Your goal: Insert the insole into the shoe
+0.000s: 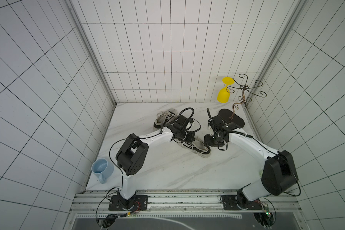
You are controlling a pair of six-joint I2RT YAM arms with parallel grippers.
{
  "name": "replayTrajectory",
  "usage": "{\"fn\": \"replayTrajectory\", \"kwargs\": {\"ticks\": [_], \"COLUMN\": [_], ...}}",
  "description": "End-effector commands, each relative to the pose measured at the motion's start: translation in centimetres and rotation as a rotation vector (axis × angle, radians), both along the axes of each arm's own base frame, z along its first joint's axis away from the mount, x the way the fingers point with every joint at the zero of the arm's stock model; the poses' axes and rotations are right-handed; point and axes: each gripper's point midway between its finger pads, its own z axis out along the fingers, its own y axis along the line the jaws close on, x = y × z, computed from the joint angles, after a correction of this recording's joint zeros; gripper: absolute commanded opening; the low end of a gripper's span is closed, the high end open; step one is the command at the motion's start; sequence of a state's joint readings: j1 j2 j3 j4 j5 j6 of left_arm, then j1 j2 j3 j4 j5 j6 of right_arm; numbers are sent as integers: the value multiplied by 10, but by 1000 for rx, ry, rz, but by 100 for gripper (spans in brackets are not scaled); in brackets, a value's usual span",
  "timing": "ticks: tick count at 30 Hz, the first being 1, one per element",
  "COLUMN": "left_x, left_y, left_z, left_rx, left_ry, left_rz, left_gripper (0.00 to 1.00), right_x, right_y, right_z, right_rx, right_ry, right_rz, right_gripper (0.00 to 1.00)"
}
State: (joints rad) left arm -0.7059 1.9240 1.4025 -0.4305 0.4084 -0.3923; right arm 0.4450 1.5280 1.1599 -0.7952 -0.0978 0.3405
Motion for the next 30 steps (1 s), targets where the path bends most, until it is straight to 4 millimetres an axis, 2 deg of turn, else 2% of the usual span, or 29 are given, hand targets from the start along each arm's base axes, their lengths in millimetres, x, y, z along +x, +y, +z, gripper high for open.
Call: {"fn": "replayTrajectory", "kwargs": {"ticks": [1,3,6,11,14,18,22,26,30], "left_x": [9,9,9,8,7,8,8,5,2], "left_y": [-3,-3,-4,-3,-2,0,2,0,0], "left_z": [11,13,17,19,21,21,21,21,27], "left_rx": [-19,-25,-34,-35,-38,-29,-29,-36,-45], "left_ry": [-38,-40,-46,-51,-55,-61,-64,-59,-59], "left_rz": [6,5,0,-1,-1,4,9,-15,-20], "left_gripper": [0,0,0,0,0,0,0,0,0], "right_x": [8,11,14,14,15,11,0,-7,-6], "right_y": [6,4,-3,-14,-15,-19,-34,-34,-36], "right_z": [4,-2,-15,-37,-42,-43,-63,-90,-99], "right_rx": [21,4,-38,-101,-105,-130,-208,-201,-291], "right_ry": [-12,-11,-9,12,12,24,55,91,93], "right_rz": [2,-3,-18,-15,-16,-3,14,12,45], "right_gripper": [61,60,52,44,42,38,30,32,49]}}
